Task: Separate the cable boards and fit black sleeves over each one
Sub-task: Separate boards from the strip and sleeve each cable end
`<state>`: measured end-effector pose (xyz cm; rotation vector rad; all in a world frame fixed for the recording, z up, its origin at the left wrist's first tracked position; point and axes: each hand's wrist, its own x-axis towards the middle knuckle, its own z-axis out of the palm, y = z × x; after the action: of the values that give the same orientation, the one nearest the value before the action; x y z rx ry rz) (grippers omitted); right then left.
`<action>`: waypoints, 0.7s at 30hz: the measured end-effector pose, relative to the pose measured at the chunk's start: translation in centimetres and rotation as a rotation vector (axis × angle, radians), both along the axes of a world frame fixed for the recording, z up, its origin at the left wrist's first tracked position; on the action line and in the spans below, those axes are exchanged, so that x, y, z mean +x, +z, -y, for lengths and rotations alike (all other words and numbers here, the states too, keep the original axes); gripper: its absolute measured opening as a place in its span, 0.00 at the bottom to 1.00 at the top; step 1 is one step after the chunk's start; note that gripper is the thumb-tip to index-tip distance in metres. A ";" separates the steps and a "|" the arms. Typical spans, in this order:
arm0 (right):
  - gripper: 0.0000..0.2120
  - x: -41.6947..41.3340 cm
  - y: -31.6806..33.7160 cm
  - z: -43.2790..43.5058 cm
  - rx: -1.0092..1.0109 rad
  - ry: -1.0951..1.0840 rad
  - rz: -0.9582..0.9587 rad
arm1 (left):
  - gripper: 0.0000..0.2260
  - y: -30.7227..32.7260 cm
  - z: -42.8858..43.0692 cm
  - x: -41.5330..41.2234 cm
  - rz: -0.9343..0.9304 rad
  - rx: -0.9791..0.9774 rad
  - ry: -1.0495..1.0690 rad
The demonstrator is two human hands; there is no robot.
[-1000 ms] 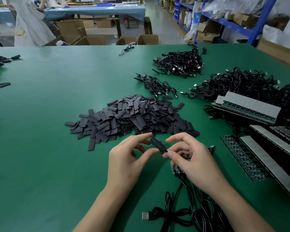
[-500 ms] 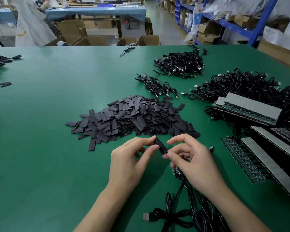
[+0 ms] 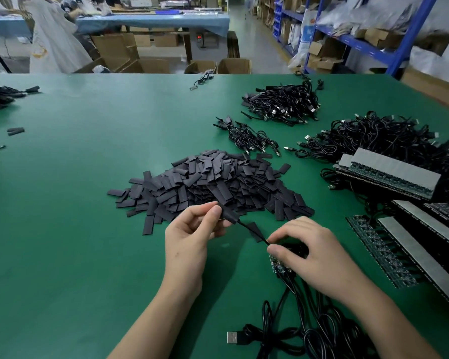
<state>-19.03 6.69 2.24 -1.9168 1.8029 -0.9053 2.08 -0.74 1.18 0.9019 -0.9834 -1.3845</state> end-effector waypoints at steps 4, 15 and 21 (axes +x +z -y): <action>0.09 0.4 -0.1 0.0 -0.008 0.050 -0.027 | 0.07 0.0 0.1 0.2 -0.010 0.017 0.033; 0.07 0.1 2.0 1.4 -0.151 -0.107 -0.066 | 0.14 0.2 0.3 0.5 0.153 -0.050 -0.034; 0.06 -1.4 4.4 7.8 -0.199 -0.261 -0.156 | 0.06 -0.4 -0.4 0.0 0.615 -0.335 -0.151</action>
<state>-20.46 -1.10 6.66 -1.9471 2.1658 -1.0828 2.04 -0.29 0.76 1.0307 -1.7225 -1.0254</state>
